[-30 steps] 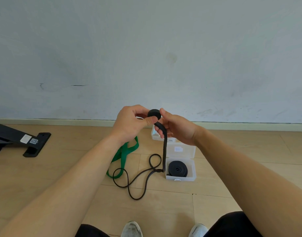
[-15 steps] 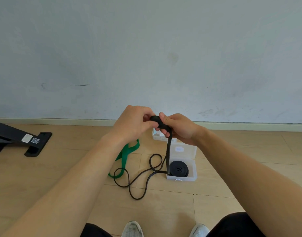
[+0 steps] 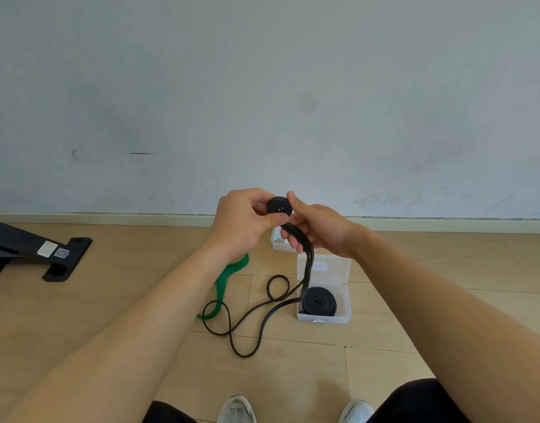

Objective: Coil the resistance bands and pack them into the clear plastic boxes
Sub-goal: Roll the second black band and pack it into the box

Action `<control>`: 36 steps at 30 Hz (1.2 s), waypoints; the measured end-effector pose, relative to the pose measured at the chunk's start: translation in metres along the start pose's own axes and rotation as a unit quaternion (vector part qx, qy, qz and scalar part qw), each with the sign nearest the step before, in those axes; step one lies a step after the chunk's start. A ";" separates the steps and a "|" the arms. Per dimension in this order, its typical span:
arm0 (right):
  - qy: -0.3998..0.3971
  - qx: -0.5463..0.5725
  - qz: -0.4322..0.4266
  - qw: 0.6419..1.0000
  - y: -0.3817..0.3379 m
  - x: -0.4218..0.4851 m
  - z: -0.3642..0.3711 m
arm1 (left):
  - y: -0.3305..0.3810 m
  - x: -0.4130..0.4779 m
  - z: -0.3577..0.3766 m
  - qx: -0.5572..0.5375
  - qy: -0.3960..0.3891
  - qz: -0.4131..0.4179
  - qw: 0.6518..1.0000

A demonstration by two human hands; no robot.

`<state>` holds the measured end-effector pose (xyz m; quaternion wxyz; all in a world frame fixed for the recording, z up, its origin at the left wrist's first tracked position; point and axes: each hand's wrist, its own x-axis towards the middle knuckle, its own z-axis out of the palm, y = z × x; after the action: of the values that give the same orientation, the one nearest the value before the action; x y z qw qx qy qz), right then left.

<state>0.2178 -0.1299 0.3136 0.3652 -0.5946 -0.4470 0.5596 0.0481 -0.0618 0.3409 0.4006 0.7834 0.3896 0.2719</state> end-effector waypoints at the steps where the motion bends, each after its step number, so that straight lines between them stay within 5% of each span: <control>1: 0.002 -0.025 0.007 1.000 0.001 0.000 0.000 | -0.001 0.001 -0.001 0.029 -0.006 0.000 1.000; 13: -0.044 -0.020 0.024 0.999 0.010 0.003 0.004 | 0.013 0.012 -0.004 0.365 -0.171 0.081 0.912; 16: -0.062 0.069 0.015 0.996 0.015 0.002 -0.001 | 0.009 0.012 -0.002 0.305 -0.139 0.081 0.939; 19: -0.074 0.149 -0.033 0.985 0.017 0.002 -0.003 | 0.002 0.004 0.001 0.101 -0.085 0.042 0.990; 24: -0.088 0.233 -0.077 0.965 0.017 0.003 0.001 | -0.002 -0.003 0.011 -0.140 -0.021 -0.019 0.990; 36: -0.141 0.139 -0.018 0.980 0.013 0.000 -0.007 | 0.010 0.004 -0.005 -0.017 -0.082 -0.005 0.996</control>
<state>0.2267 -0.1342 0.3020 0.3875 -0.4450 -0.4229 0.6877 0.0509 -0.0603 0.3524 0.4460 0.7942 0.3544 0.2115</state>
